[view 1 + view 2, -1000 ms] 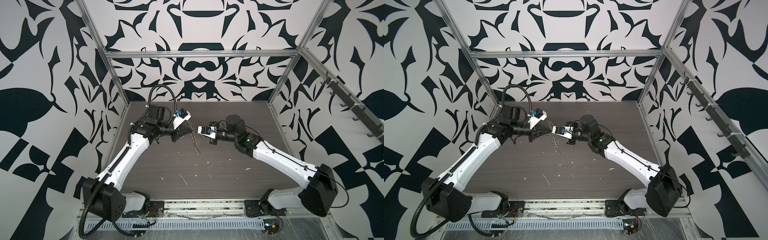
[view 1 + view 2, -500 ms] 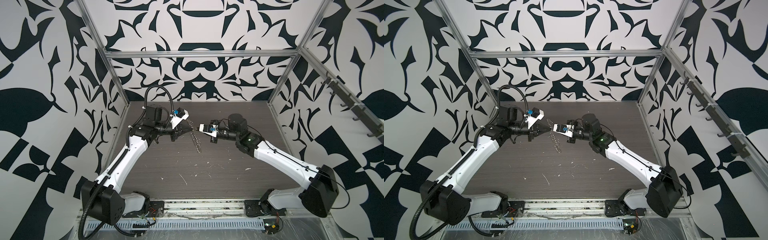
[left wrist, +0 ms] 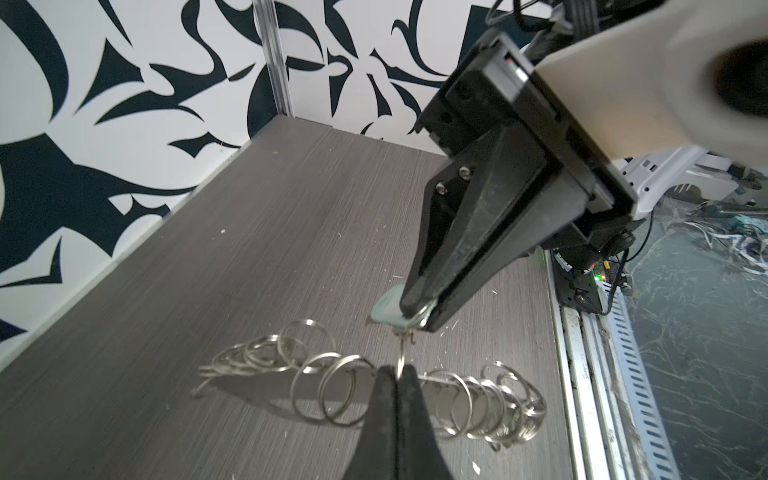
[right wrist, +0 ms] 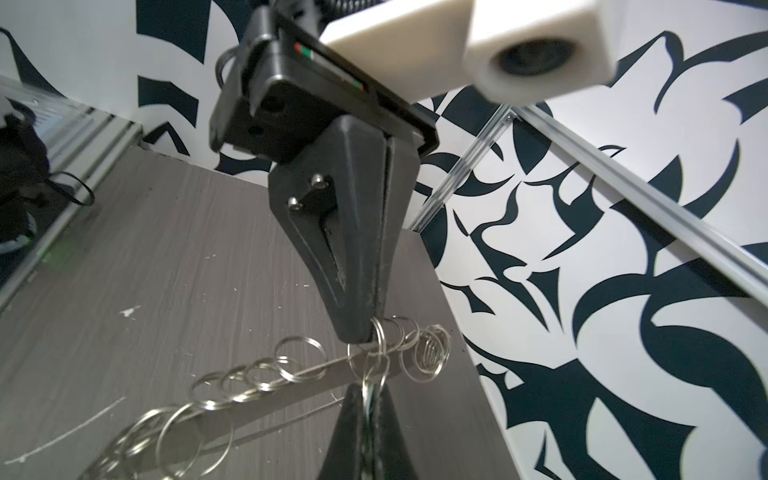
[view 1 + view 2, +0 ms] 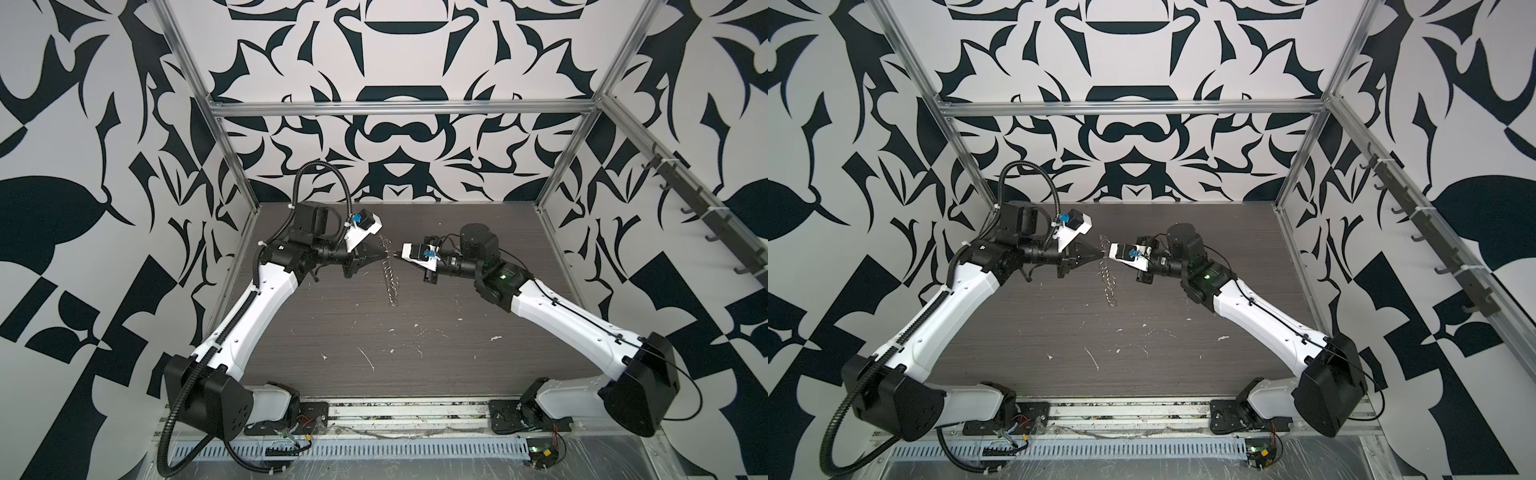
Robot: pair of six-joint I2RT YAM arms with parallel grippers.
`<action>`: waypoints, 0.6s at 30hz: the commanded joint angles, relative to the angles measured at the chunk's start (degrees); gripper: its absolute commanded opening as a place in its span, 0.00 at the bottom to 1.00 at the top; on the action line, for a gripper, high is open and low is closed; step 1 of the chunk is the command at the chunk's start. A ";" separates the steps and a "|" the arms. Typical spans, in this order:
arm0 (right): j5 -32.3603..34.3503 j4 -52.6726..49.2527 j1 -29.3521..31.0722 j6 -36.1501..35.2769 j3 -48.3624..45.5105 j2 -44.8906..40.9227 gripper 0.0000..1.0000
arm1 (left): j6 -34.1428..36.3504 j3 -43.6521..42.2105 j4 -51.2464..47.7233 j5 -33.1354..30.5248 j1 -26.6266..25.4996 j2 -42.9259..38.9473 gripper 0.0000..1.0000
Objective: Remove the keys from the keyring
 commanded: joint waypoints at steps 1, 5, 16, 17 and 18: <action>-7.52 -3.46 3.62 -6.68 3.42 -0.54 0.00 | 1.81 4.90 -5.00 -7.39 -1.87 2.20 0.00; -6.20 -6.20 4.44 -10.68 5.05 0.24 0.00 | 1.06 6.20 -6.40 -6.24 -2.49 3.41 0.00; -8.10 -9.03 4.87 -8.40 7.67 0.18 0.00 | 7.87 4.78 -4.65 -8.96 -3.42 1.54 0.00; -8.53 -9.36 4.56 -7.43 7.84 0.17 0.00 | 7.57 2.58 -1.15 -10.32 -3.40 0.15 0.00; -8.96 -9.40 4.15 -6.41 8.04 0.13 0.00 | 7.60 0.25 2.40 -10.70 -3.38 -1.36 0.00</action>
